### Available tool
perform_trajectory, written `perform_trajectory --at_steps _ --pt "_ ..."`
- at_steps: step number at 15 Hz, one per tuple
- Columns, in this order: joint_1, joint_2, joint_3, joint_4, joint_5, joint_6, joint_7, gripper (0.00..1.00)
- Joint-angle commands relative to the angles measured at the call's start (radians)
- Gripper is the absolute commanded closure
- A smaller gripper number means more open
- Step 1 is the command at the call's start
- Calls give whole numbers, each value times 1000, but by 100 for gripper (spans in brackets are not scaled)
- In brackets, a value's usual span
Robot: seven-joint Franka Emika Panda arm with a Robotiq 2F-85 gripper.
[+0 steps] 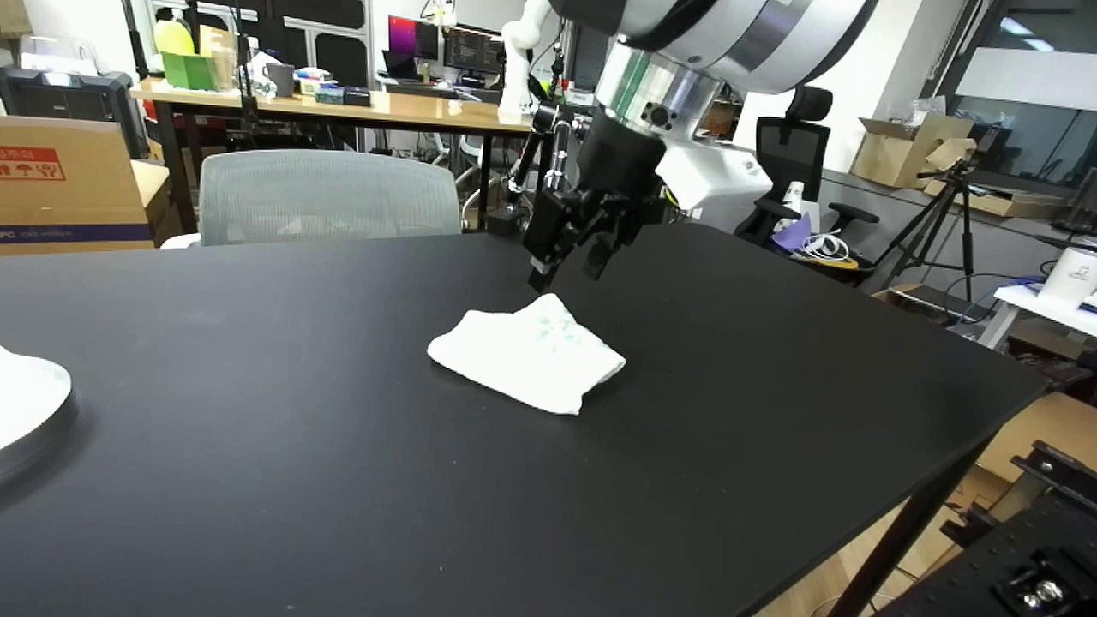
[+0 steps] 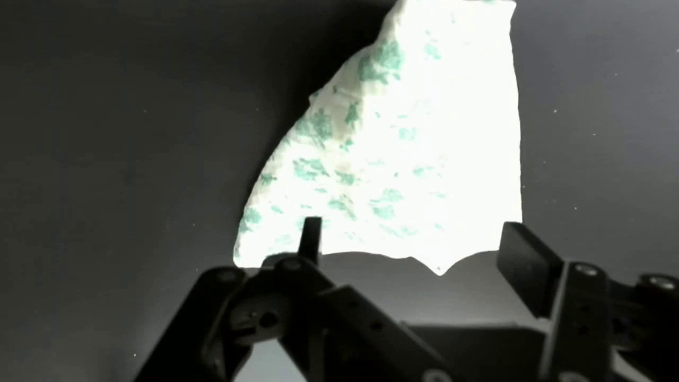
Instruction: Place the white cloth on the table
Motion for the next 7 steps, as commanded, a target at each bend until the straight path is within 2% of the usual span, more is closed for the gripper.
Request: perform_trajectory --at_steps 1,7 --pt "34 -83 -23 -43 -29 -24 40 0" --pt "31 -131 -16 -51 -29 -59 12 0"
